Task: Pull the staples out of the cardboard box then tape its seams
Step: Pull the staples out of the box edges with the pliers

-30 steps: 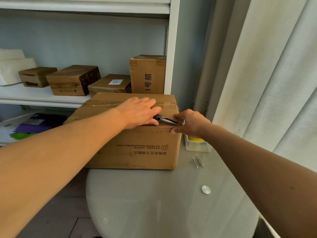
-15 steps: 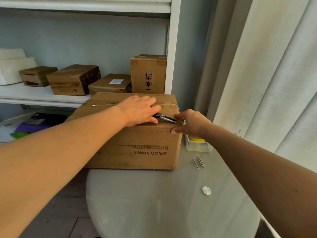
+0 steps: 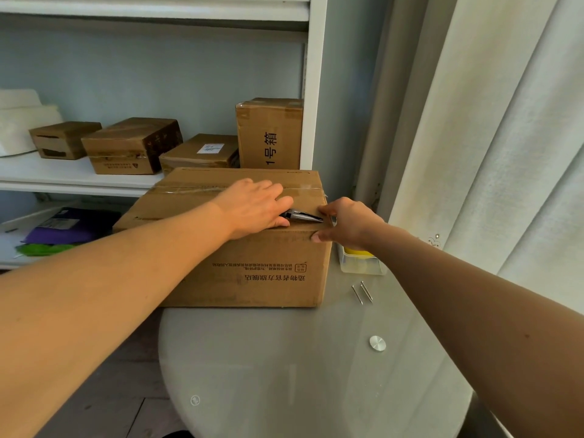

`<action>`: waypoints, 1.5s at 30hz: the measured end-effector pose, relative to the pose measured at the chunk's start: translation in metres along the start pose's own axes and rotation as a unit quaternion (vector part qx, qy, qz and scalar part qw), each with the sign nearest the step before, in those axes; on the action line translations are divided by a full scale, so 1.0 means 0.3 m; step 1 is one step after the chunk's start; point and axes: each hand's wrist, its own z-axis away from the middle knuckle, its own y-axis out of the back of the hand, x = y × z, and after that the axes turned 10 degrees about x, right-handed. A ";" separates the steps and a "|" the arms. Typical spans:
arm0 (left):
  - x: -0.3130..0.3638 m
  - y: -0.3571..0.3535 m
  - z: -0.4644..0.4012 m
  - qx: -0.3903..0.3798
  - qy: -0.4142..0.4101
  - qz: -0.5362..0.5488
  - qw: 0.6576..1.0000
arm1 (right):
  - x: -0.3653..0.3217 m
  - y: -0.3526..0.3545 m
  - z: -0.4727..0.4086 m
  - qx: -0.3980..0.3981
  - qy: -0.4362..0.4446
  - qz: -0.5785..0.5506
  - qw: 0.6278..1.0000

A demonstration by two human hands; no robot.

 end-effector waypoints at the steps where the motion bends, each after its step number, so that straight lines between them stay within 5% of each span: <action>1: 0.011 0.003 0.003 -0.005 0.012 0.002 1.000 | 0.000 -0.002 0.000 0.001 -0.001 -0.001 1.000; 15: 0.107 0.054 0.031 -0.026 0.248 0.133 0.959 | -0.006 -0.019 -0.005 0.004 -0.023 -0.001 1.000; 19: 0.100 0.057 0.054 -0.042 0.249 0.158 0.955 | 0.003 -0.033 -0.021 -0.003 -0.022 0.004 1.000; 23: 0.089 0.081 0.032 -0.034 0.312 0.255 0.914 | -0.003 -0.032 -0.022 -0.009 -0.004 -0.002 1.000; 25: 0.075 0.091 -0.002 -0.015 0.368 0.334 0.868 | -0.014 -0.022 -0.017 0.076 -0.004 -0.056 0.995; 27: 0.062 0.092 -0.038 0.009 0.442 0.444 0.780 | -0.040 -0.001 -0.009 0.135 -0.017 -0.160 0.978; 30: 0.075 0.111 -0.090 0.024 0.521 0.591 0.615 | -0.101 0.037 0.017 0.004 -0.031 -0.346 0.938; 32: 0.091 0.128 -0.114 0.021 0.567 0.630 0.530 | -0.133 0.041 0.039 -0.082 -0.037 -0.361 0.928; 38: 0.110 0.172 -0.126 0.008 0.600 0.725 0.336 | -0.120 0.066 0.059 -0.147 -0.069 -0.414 0.896; 41: 0.118 0.194 -0.136 0.014 0.574 0.789 0.218 | -0.133 0.081 0.054 -0.069 -0.053 -0.409 0.909; 43: 0.127 0.190 -0.148 0.019 0.557 0.806 0.199 | -0.129 0.066 0.043 0.010 -0.040 -0.325 0.945; 44: 0.133 0.185 -0.153 0.016 0.547 0.807 0.220 | -0.119 0.056 0.036 0.046 -0.037 -0.271 0.961; 45: 0.141 0.176 -0.159 0.008 0.536 0.797 0.280 | -0.099 0.049 0.033 0.082 -0.042 -0.231 0.968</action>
